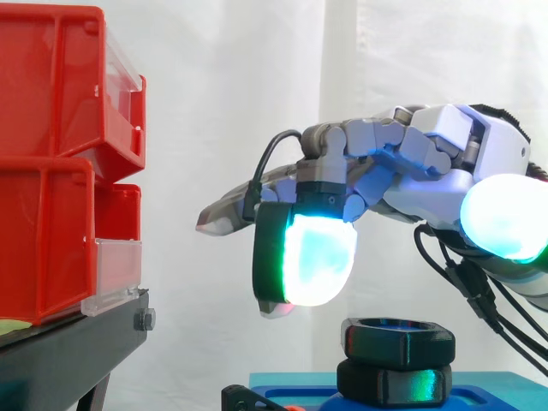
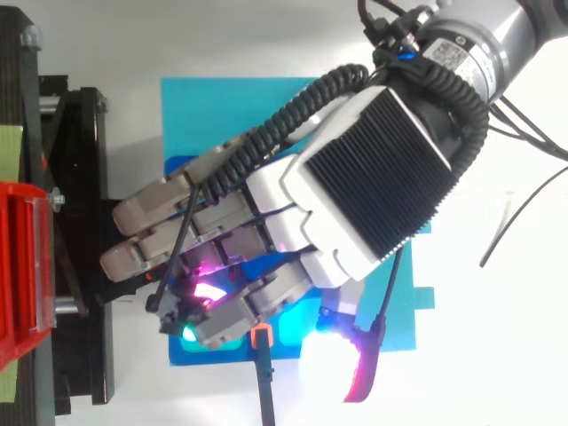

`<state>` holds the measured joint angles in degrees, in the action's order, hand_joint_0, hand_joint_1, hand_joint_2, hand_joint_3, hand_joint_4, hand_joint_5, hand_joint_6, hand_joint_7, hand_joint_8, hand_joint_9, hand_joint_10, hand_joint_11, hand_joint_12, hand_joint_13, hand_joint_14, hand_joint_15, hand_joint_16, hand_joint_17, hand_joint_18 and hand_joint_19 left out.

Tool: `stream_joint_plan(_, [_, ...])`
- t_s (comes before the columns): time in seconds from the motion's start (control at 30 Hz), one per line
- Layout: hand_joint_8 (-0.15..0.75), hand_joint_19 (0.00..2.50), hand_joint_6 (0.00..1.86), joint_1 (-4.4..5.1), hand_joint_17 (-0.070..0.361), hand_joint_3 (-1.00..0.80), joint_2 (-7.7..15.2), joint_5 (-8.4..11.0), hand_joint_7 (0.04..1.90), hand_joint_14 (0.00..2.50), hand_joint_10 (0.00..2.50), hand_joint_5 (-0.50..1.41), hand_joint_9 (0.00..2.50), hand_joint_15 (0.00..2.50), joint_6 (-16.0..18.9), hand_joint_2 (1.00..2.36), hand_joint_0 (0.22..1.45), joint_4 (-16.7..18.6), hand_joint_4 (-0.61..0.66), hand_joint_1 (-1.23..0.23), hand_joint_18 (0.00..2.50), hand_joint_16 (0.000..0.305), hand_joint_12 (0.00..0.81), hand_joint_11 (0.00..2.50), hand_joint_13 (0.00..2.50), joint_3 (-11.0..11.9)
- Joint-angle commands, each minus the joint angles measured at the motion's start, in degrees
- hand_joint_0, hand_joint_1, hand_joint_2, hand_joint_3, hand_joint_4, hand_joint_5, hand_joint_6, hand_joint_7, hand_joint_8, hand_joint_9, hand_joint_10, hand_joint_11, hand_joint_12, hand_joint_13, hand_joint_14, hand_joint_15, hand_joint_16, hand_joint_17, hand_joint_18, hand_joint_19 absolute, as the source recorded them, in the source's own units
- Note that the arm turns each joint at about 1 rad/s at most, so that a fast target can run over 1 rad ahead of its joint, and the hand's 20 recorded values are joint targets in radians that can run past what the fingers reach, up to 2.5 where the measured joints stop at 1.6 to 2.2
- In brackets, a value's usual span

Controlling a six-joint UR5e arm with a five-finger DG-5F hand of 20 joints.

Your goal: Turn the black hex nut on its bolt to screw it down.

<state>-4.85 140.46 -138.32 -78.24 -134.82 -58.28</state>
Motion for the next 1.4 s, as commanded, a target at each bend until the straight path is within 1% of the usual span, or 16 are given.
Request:
stream_joint_plan(0.0, [0.304, 0.25, 0.5, 0.46, 0.121, -0.5, 0.0, 0.78, 1.24, 0.0, 0.01, -0.05, 1.02, 0.11, -0.1, 1.0, 0.47, -1.1, 0.24, -0.15, 0.55, 0.054, 0.376, 0.23, 0.6, 0.0])
stream_joint_plan(0.1, [0.3, 0.25, 0.5, 0.81, 0.121, -0.5, 0.1, 2.09, 1.18, 0.0, 0.01, -0.06, 1.02, 0.11, -0.1, 1.0, 0.47, -2.0, 0.24, -0.16, 0.55, 0.054, 0.377, 0.23, 0.6, 0.0])
stream_joint_plan(0.13, [0.304, 0.25, 0.5, 0.81, 0.12, -0.5, 0.1, 2.09, 1.16, 0.0, 0.01, -0.06, 1.02, 0.11, -0.1, 1.0, 0.47, -2.0, 0.24, -0.15, 0.55, 0.053, 0.376, 0.23, 0.6, 0.0])
stream_joint_plan(0.17, [0.301, 0.25, 0.5, 1.07, 0.12, -0.5, 0.1, 2.97, 1.16, 0.0, 0.01, -0.06, 1.02, 0.12, -0.1, 1.0, 0.47, -2.6, 0.24, -0.15, 0.55, 0.053, 0.375, 0.23, 0.6, 0.0])
stream_joint_plan(0.27, [0.302, 0.25, 0.5, 1.16, 0.12, -0.5, 0.1, 4.73, 1.14, 0.0, 0.01, -0.06, 1.01, 0.11, 0.0, 1.0, 0.47, -4.0, 0.24, -0.16, 0.55, 0.054, 0.375, 0.22, 0.6, 0.0])
stream_joint_plan(0.3, [0.299, 0.25, 0.5, 1.25, 0.121, -0.5, 0.1, 5.61, 1.13, 0.0, 0.01, -0.06, 1.01, 0.11, 0.0, 1.0, 0.47, -5.0, 0.24, -0.16, 0.55, 0.054, 0.375, 0.23, 0.6, 0.0])
stream_joint_plan(0.4, [0.298, 0.25, 0.5, 1.34, 0.121, -0.5, 0.0, 5.96, 1.12, 0.0, 0.01, -0.06, 1.01, 0.11, -0.2, 1.0, 0.47, -5.9, 0.24, -0.15, 0.55, 0.054, 0.375, 0.22, 0.59, -0.1])
stream_joint_plan(0.53, [0.3, 0.25, 0.5, 1.42, 0.12, -0.5, 0.1, 5.96, 1.13, 0.0, 0.01, -0.06, 1.01, 0.11, -0.8, 1.0, 0.47, -6.1, 0.24, -0.15, 0.55, 0.054, 0.376, 0.23, 0.59, -0.3])
stream_joint_plan(0.6, [0.299, 0.25, 0.5, 1.42, 0.12, -0.5, 0.1, 6.31, 1.15, 0.0, 0.01, -0.06, 1.01, 0.11, -1.0, 1.0, 0.47, -6.1, 0.23, -0.15, 0.55, 0.054, 0.375, 0.23, 0.59, -0.9])
stream_joint_plan(0.7, [0.3, 0.24, 0.5, 1.42, 0.12, -0.5, 0.0, 6.66, 1.21, 0.0, 0.01, -0.05, 1.01, 0.11, -1.0, 1.0, 0.47, -5.7, 0.22, -0.15, 0.55, 0.053, 0.374, 0.23, 0.59, -1.9])
stream_joint_plan(0.73, [0.299, 0.25, 0.5, 1.42, 0.12, -0.5, 0.0, 6.66, 1.25, 0.0, 0.01, -0.05, 1.01, 0.11, -1.0, 1.0, 0.47, -5.7, 0.2, -0.15, 0.54, 0.053, 0.374, 0.22, 0.59, -1.9])
stream_joint_plan(0.9, [0.3, 0.25, 0.5, 1.42, 0.12, -0.5, 0.1, 6.84, 1.39, 0.0, 0.01, -0.03, 1.01, 0.11, -0.9, 1.0, 0.47, -5.7, 0.19, -0.15, 0.54, 0.053, 0.372, 0.23, 0.59, -2.0])
stream_joint_plan(1.03, [0.301, 0.24, 0.56, 1.42, 0.119, -0.5, 0.1, 6.75, 1.32, 0.0, 0.01, -0.03, 1.02, 0.11, -1.0, 1.0, 0.47, -5.6, 0.17, -0.15, 0.55, 0.053, 0.373, 0.23, 0.59, -2.0])
stream_joint_plan(1.13, [0.303, 0.25, 0.6, 1.34, 0.119, -0.5, 0.1, 6.75, 1.28, 0.0, 0.01, -0.04, 1.02, 0.11, -1.0, 1.0, 0.47, -5.7, 0.17, -0.15, 0.55, 0.053, 0.371, 0.23, 0.6, -2.0])
stream_joint_plan(1.23, [0.3, 0.24, 0.62, 1.07, 0.119, -0.5, 0.1, 6.66, 1.25, 0.0, 0.01, -0.04, 1.03, 0.11, -1.0, 1.0, 0.47, -5.6, 0.17, -0.15, 0.55, 0.053, 0.372, 0.23, 0.6, -2.0])
stream_joint_plan(1.37, [0.303, 0.24, 0.67, 0.98, 0.119, -0.5, 0.1, 6.58, 1.19, 0.0, 0.01, -0.04, 1.04, 0.1, -1.5, 1.0, 0.47, -5.5, 0.16, -0.15, 0.55, 0.053, 0.372, 0.23, 0.6, -2.0])
